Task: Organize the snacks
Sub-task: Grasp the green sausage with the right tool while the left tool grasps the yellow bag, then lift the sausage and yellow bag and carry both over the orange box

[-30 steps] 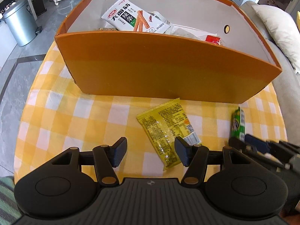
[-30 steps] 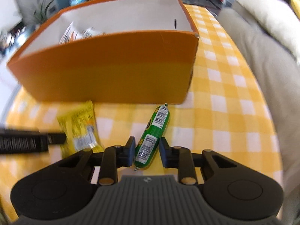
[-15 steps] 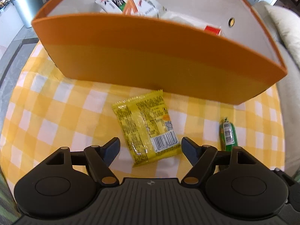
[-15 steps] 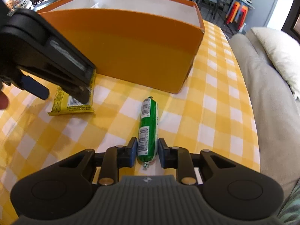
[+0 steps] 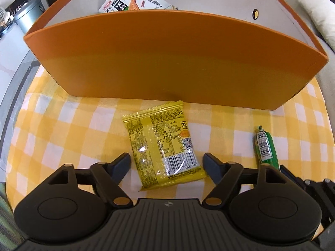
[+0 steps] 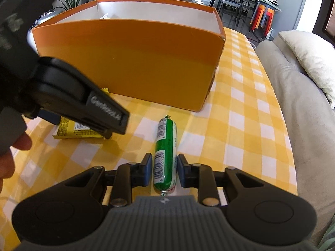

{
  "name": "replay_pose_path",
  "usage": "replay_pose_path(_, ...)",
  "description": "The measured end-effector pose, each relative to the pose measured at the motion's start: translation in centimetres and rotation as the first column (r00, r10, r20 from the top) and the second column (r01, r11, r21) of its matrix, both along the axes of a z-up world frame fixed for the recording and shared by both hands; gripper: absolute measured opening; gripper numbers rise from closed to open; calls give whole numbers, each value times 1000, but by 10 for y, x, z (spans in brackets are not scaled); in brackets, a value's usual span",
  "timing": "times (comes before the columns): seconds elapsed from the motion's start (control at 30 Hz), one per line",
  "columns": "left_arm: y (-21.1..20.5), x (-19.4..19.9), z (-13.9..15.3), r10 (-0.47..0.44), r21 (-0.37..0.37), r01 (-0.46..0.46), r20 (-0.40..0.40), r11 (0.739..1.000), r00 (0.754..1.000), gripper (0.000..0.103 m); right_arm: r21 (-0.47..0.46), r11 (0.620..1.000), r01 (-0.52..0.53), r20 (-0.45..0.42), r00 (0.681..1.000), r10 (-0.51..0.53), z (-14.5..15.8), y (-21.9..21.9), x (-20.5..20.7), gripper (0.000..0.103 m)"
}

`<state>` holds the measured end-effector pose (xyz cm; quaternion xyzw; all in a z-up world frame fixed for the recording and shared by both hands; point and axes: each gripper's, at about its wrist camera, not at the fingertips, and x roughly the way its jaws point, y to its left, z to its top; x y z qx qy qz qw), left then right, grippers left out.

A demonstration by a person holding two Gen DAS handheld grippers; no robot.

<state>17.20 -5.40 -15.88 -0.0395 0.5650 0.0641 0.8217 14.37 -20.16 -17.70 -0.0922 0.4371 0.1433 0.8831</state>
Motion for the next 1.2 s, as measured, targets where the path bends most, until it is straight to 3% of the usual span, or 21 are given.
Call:
replay_pose_path(0.13, 6, -5, 5, -38, 1, 38, 18, 999, 999, 62, 12, 1000, 10, -2, 1000, -10, -1, 0, 0, 29)
replay_pose_path(0.27, 8, -8, 5, -86, 0, 86, 27, 996, 996, 61, 28, 999, 19, -9, 1000, -18, -1, -1, 1, 28)
replay_pose_path(0.37, 10, -9, 5, -105, -7, 105, 35, 994, 994, 61, 37, 999, 22, -17, 1000, -21, -1, -3, 2, 20)
replay_pose_path(0.67, 27, -24, 11, -129, -33, 131, 60, 991, 990, 61, 69, 996, 50, -54, 997, -46, 1, -9, 4, 19)
replay_pose_path(0.87, 36, -37, 31, -160, -51, 165, 99, 985, 982, 61, 79, 994, 70, -71, 995, -64, 7, -12, 1, 19)
replay_pose_path(1.2, 32, -55, 77, -212, -44, 225, 207, 973, 955, 61, 102, 993, 55, -11, 998, -54, 43, -4, -14, 19)
